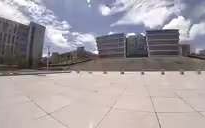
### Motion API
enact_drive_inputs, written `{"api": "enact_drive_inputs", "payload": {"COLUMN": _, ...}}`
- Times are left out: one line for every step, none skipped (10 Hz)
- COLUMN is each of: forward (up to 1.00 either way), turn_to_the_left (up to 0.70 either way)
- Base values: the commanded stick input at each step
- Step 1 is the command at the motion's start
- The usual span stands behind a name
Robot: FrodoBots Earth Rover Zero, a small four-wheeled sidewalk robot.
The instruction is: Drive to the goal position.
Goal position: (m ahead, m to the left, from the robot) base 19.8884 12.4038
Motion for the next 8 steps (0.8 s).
{"api": "enact_drive_inputs", "payload": {"forward": 1.0, "turn_to_the_left": 0.05}}
{"api": "enact_drive_inputs", "payload": {"forward": 1.0, "turn_to_the_left": 0.05}}
{"api": "enact_drive_inputs", "payload": {"forward": 1.0, "turn_to_the_left": 0.05}}
{"api": "enact_drive_inputs", "payload": {"forward": 1.0, "turn_to_the_left": 0.05}}
{"api": "enact_drive_inputs", "payload": {"forward": 1.0, "turn_to_the_left": 0.05}}
{"api": "enact_drive_inputs", "payload": {"forward": 1.0, "turn_to_the_left": 0.05}}
{"api": "enact_drive_inputs", "payload": {"forward": 1.0, "turn_to_the_left": 0.05}}
{"api": "enact_drive_inputs", "payload": {"forward": 1.0, "turn_to_the_left": 0.05}}
